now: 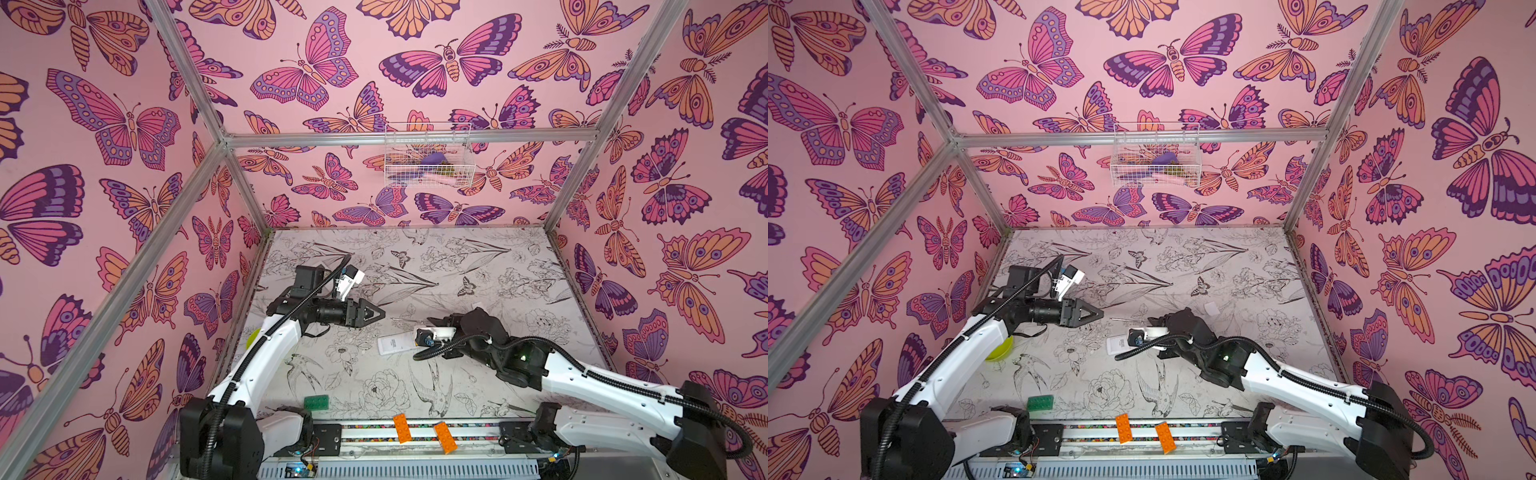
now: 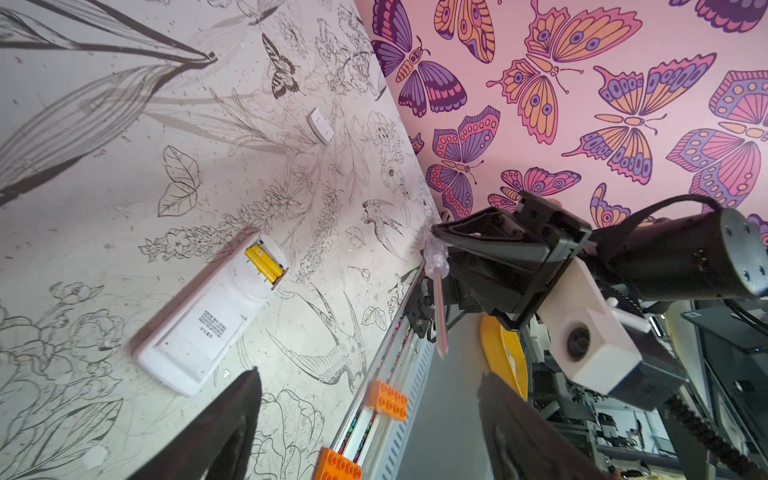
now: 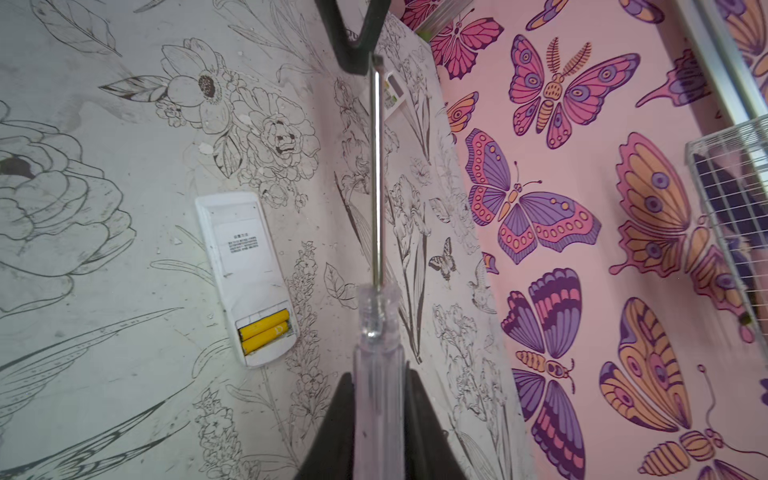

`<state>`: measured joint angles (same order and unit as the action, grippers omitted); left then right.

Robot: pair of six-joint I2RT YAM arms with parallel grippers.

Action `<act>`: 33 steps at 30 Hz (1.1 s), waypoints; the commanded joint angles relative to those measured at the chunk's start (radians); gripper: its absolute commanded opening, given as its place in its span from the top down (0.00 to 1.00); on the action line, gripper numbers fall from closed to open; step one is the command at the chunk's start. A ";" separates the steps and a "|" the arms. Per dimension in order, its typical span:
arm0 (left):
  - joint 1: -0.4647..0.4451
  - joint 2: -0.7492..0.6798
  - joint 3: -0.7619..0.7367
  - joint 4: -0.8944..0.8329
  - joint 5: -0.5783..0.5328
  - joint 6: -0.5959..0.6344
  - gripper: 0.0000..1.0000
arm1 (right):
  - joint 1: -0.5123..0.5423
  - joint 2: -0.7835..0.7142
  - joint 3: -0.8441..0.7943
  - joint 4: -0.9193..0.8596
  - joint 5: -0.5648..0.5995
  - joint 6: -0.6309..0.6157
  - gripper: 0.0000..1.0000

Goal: Unload the batteries from the remote control
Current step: 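Lift the screwdriver with the right gripper and carry it toward the left gripper, then close the left gripper on the screwdriver while the right gripper opens and withdraws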

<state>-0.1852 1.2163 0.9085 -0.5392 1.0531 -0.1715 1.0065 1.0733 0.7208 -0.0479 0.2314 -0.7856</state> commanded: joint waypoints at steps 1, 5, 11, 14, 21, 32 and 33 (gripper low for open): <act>-0.019 0.008 -0.021 0.081 0.066 -0.087 0.17 | 0.033 0.029 0.008 0.067 0.119 -0.086 1.00; -0.034 0.010 -0.069 0.150 0.060 -0.126 0.21 | 0.080 0.059 -0.021 0.162 0.204 -0.152 1.00; -0.069 0.017 -0.082 0.199 0.066 -0.168 0.30 | 0.098 0.089 -0.001 0.161 0.231 -0.149 1.00; -0.080 0.028 -0.084 0.205 0.056 -0.175 0.42 | 0.098 0.094 0.002 0.166 0.232 -0.137 1.00; -0.108 0.046 -0.077 0.224 0.041 -0.173 0.61 | 0.106 0.113 0.002 0.171 0.226 -0.127 1.00; -0.111 0.045 -0.094 0.249 0.044 -0.184 1.00 | 0.116 0.137 0.021 0.162 0.250 -0.113 1.00; -0.112 0.045 -0.098 0.248 0.039 -0.168 1.00 | 0.116 0.130 0.011 0.181 0.251 -0.114 1.00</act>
<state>-0.2958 1.2587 0.8330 -0.3065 1.0992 -0.3622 1.1099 1.2095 0.7116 0.1020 0.4717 -0.9012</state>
